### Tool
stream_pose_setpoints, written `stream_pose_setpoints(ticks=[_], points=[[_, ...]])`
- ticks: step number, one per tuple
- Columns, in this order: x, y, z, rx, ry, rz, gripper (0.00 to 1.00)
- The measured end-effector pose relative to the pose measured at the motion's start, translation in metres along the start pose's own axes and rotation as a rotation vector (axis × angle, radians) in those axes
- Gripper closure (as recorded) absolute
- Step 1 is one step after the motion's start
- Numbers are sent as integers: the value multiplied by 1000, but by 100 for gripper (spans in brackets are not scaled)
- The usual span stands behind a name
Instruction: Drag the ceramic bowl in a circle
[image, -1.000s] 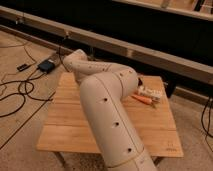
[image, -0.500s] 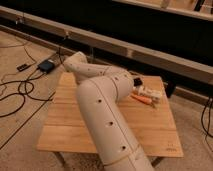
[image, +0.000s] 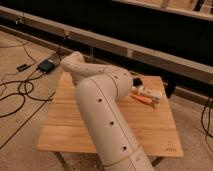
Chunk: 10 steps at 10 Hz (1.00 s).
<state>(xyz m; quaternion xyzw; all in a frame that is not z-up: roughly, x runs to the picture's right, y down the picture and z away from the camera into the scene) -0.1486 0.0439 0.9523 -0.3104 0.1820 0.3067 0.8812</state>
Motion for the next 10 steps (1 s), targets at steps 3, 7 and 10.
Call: stream_pose_setpoints(ticks=[3, 7, 10], points=[[3, 49, -4, -40, -17, -42, 100], [49, 93, -18, -62, -22, -17, 100], [109, 100, -16, -59, 10, 94, 100]])
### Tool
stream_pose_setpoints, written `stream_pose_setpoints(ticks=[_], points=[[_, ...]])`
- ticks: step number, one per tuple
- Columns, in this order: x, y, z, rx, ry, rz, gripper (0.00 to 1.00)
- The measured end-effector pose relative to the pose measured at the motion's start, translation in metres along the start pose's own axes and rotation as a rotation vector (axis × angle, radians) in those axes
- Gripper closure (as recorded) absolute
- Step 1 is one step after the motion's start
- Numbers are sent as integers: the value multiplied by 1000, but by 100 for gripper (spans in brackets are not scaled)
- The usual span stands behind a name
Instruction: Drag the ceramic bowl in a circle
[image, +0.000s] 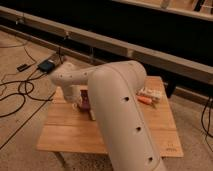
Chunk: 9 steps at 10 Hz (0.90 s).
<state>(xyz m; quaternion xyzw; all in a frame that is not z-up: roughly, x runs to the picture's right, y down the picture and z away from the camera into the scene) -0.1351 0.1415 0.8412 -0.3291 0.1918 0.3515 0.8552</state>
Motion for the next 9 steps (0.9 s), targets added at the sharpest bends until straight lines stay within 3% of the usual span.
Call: stream_pose_setpoints(ticks=[4, 6, 9], points=[[43, -25, 11, 6, 18, 174, 100], [39, -38, 12, 16, 9, 216, 100], [9, -50, 13, 42, -8, 221, 100]])
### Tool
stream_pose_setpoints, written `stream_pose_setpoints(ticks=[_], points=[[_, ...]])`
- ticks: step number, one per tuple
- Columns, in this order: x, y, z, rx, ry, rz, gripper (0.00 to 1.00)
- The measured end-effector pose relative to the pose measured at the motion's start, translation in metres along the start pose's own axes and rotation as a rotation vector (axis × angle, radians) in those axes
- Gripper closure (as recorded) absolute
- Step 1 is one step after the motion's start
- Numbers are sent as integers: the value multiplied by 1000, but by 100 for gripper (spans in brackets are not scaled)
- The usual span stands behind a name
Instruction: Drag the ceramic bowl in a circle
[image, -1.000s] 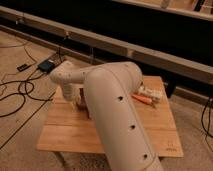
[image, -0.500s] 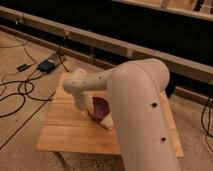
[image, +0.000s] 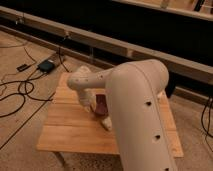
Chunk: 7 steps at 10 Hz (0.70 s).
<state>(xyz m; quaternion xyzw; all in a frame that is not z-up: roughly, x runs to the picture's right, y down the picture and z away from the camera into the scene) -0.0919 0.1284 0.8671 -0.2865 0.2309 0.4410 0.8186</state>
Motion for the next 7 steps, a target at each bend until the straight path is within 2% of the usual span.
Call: stream_pose_setpoints(ticks=[3, 5, 7], points=[[-33, 23, 0, 0, -20, -54, 100], [-46, 47, -6, -6, -35, -102, 100], [-47, 72, -13, -14, -44, -150, 100]])
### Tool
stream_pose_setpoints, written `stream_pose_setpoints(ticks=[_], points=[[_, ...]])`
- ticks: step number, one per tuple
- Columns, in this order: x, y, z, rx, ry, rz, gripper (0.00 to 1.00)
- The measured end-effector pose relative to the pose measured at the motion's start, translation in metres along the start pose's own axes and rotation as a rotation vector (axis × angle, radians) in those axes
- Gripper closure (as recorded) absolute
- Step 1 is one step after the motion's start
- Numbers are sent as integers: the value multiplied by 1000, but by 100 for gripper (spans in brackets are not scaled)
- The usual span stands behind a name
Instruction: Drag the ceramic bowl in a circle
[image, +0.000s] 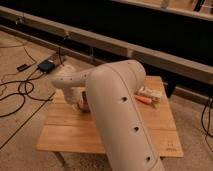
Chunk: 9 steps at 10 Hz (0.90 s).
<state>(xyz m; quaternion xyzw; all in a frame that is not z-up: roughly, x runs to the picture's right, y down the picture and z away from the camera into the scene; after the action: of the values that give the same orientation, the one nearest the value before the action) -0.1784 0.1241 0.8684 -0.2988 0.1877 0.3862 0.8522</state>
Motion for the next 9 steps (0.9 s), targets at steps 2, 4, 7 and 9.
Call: stream_pose_setpoints(ticks=[2, 4, 7, 9], points=[[4, 39, -6, -29, -11, -69, 100], [18, 75, -4, -75, -9, -102, 100], [46, 97, -3, -124, 18, -85, 100], [75, 91, 1, -145, 53, -28, 100]])
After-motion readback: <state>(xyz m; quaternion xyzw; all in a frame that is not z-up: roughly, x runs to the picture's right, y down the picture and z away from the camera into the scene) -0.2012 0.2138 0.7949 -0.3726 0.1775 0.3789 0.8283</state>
